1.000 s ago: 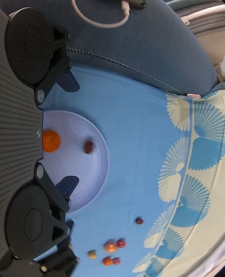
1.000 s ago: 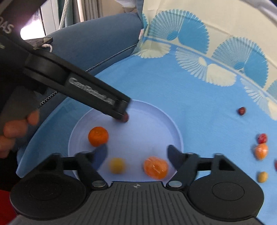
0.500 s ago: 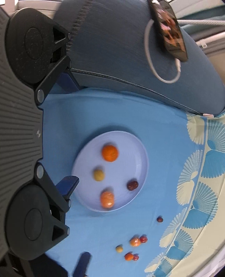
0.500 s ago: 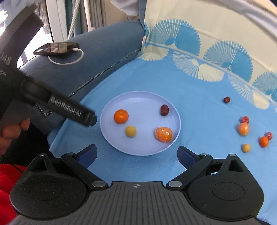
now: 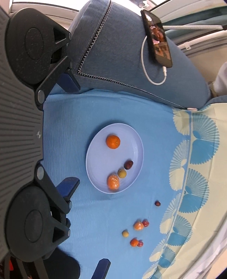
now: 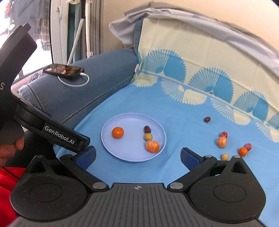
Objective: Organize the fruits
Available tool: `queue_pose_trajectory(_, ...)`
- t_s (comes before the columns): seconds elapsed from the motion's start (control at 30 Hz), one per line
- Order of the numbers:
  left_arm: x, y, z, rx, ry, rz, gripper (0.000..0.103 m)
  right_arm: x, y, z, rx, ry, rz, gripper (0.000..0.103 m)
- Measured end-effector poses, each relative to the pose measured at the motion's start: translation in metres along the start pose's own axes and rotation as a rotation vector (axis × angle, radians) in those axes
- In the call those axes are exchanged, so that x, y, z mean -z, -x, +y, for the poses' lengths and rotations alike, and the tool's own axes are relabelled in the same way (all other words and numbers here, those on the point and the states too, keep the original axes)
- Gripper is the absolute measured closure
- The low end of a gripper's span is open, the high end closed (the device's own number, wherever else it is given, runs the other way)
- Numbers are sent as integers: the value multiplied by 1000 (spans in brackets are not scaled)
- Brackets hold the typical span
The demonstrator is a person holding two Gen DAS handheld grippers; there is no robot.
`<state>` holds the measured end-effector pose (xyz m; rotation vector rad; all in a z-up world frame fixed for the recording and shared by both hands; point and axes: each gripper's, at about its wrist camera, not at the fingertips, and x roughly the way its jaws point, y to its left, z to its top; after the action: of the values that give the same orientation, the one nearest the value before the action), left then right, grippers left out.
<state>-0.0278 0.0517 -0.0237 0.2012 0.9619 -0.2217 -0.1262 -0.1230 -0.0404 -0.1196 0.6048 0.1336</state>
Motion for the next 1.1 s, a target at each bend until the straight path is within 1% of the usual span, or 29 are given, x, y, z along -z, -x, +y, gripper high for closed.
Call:
queue_pose_trajectory(0.17, 3, 10, 1, -8, 6, -20, 0, 0, 12, 1, 3, 5, -32, 1)
queue_pose_trajectory(0.43, 6, 18, 6, -6, 21, -40, 0, -1, 20, 9, 0, 29, -48, 1)
queue_pose_trajectory(1.1, 7, 14, 14, 8, 37, -33, 0, -4, 19, 16, -3, 55, -31, 1)
